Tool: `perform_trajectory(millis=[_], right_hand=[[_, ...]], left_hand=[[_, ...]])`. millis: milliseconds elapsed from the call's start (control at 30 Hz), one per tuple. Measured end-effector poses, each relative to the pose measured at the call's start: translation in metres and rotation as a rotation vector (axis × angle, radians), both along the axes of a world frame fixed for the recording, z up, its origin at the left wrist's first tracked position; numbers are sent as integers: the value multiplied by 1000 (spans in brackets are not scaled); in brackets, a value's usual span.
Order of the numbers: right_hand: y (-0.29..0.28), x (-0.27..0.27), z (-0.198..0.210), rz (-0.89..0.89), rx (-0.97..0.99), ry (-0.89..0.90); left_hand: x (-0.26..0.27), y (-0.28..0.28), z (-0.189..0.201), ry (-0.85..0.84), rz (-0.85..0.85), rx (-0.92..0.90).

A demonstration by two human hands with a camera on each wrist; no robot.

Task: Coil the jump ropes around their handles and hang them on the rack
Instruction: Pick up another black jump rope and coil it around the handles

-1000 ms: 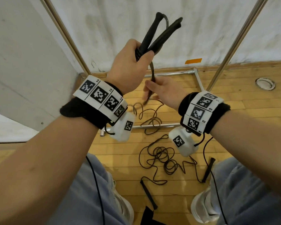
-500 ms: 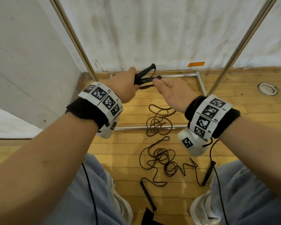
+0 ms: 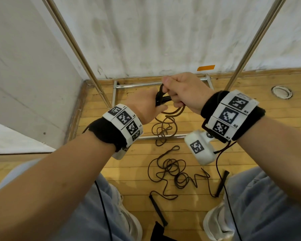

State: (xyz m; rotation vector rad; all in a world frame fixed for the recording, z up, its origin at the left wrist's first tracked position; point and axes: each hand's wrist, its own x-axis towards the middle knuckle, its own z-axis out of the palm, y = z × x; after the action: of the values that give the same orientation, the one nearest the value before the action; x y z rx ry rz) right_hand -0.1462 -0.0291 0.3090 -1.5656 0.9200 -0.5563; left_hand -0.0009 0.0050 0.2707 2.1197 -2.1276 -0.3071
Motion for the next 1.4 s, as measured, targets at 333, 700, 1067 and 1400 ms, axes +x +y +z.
perform_trajectory(millis=[333, 700, 1067, 1400], right_hand=[[-26, -21, 6, -186, -379, 338], [-40, -32, 0, -192, -152, 235], [-28, -13, -19, 46, 321, -17], [5, 6, -18, -13, 438, -38]], left_hand=[[2, 2, -7, -101, -8, 29], [9, 12, 27, 213, -294, -199], [-1, 13, 46, 575, -15, -426], [3, 5, 45, 666, 162, -340]])
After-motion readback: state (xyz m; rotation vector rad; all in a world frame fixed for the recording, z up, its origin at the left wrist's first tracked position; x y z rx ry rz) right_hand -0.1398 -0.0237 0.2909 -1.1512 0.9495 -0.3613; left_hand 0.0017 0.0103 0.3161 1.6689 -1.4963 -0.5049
